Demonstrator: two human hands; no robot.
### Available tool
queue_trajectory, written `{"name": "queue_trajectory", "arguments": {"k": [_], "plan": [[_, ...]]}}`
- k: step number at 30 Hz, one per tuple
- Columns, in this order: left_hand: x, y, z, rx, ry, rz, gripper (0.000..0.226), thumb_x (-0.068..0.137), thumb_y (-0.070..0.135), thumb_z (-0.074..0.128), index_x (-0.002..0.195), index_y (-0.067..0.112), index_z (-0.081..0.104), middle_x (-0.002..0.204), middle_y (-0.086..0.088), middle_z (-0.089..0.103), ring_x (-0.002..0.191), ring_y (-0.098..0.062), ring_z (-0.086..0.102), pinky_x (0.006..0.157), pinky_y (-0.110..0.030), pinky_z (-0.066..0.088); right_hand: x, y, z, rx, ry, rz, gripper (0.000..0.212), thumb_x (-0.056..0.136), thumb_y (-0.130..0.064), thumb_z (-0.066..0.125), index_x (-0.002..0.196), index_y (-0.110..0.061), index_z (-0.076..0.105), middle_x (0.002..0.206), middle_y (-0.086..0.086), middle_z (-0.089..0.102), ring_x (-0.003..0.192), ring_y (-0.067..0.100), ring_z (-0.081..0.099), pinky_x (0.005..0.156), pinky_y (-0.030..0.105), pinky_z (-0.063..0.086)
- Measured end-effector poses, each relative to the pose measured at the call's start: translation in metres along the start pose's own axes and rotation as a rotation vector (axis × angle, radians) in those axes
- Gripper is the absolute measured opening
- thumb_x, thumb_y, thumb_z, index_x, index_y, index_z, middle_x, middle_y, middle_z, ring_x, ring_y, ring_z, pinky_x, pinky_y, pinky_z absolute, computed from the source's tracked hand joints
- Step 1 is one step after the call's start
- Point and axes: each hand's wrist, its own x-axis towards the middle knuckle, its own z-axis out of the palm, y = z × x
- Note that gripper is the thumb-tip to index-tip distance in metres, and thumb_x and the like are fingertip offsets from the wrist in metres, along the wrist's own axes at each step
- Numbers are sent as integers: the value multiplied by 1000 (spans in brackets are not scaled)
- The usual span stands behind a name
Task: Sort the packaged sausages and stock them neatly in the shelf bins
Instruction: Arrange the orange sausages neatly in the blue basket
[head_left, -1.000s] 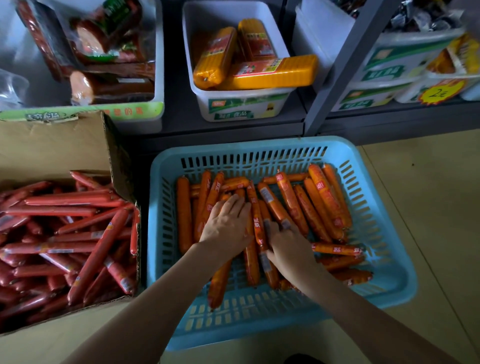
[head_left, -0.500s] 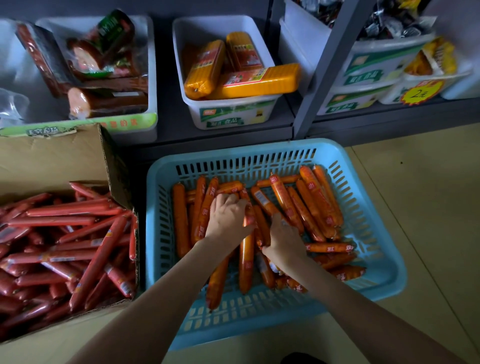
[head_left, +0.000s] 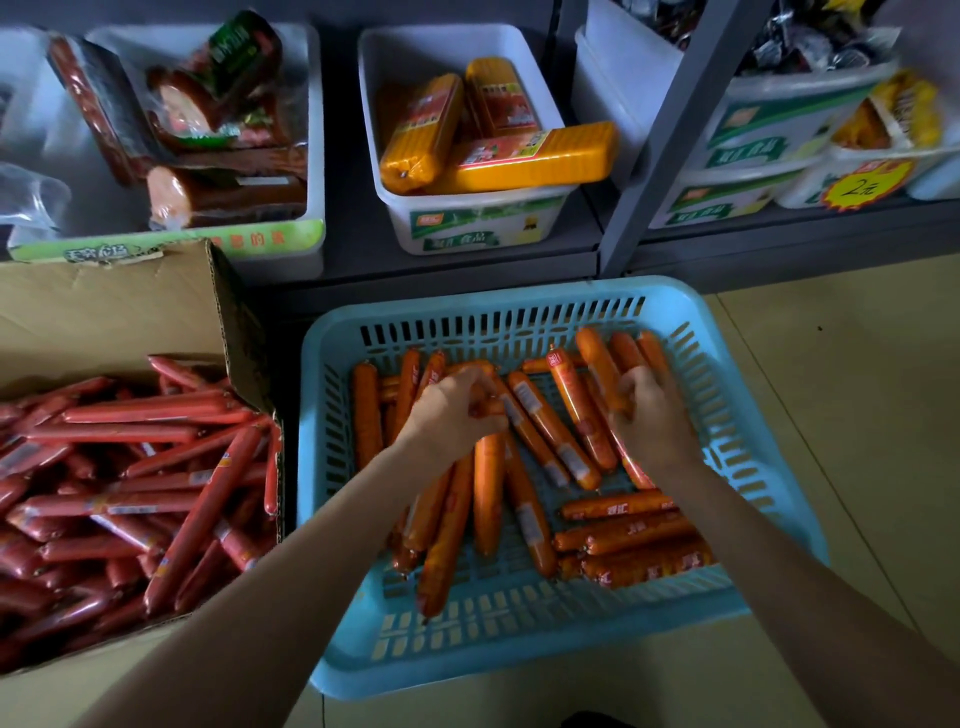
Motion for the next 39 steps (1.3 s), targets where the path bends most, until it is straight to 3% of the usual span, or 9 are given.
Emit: {"name": "queue_trajectory", "arguments": {"k": [5, 7, 10, 12, 15, 20, 25, 31, 39], "plan": [[28, 13, -21, -342, 95, -85, 25, 81, 21, 72, 100, 19, 54, 97, -9, 69, 88, -25, 68, 81, -41, 56, -7, -1, 11, -390, -154, -179, 26, 93, -10, 49, 118, -6, 57, 127, 9, 43, 123, 26, 40, 104, 30, 35], [37, 19, -21, -483, 104, -133, 24, 80, 18, 73, 96, 19, 54, 98, -15, 70, 89, -31, 68, 83, -47, 55, -8, -9, -1, -129, -164, -141, 26, 95, -15, 50, 117, -5, 60, 125, 9, 52, 120, 23, 47, 99, 25, 34], [47, 28, -13, -629, 130, -177, 21, 79, 16, 74, 88, 19, 55, 92, -18, 67, 85, -33, 68, 82, -46, 56, -18, -29, -21, 484, -495, 14, 34, 95, -21, 54, 128, -11, 53, 122, -4, 53, 118, 13, 48, 90, 20, 38], [49, 32, -6, -702, 130, -211, 22, 81, 16, 73, 94, 15, 55, 85, -10, 63, 80, -25, 66, 79, -38, 57, -25, -34, -22, 541, -604, 13, 31, 92, -15, 60, 122, -17, 53, 111, -2, 61, 105, 13, 58, 83, 19, 47], [48, 34, 1, -739, 107, -211, 22, 86, 15, 66, 106, 13, 56, 89, -8, 64, 84, -22, 67, 83, -37, 56, -24, -26, -14, 512, -438, 15, 29, 85, -7, 65, 112, -18, 58, 102, 11, 67, 96, 24, 64, 87, 38, 51], [33, 23, 0, 40, 99, -33, 30, 94, 20, 52, 124, 17, 52, 111, -5, 63, 98, -20, 61, 78, -28, 50, 2, 9, -22, 220, 70, 62, 38, 89, -10, 57, 126, -6, 54, 98, 8, 59, 93, 24, 56, 77, 25, 36], [4, 1, 20, 418, -122, -48, 42, 95, 24, 49, 134, 13, 39, 133, -12, 45, 119, -26, 51, 95, -33, 42, 8, 43, -12, -358, 5, 102, 55, 90, -9, 51, 141, 0, 33, 132, 26, 40, 120, 42, 37, 100, 43, 27], [-10, 5, 34, 503, -209, -63, 70, 96, 29, 48, 148, 10, 5, 145, -14, 31, 129, -27, 44, 100, -33, 38, 2, 24, -17, -406, 88, -129, 46, 89, -6, 52, 134, -7, 47, 135, 16, 41, 124, 35, 35, 103, 47, 30], [-8, -8, 17, 379, -1, -111, 52, 98, 20, 40, 144, 21, 17, 136, -15, 38, 116, -35, 53, 93, -39, 42, 46, -42, 32, -390, -137, -599, 38, 96, -10, 46, 133, -14, 52, 136, 0, 51, 126, 21, 37, 106, 32, 30]]}}
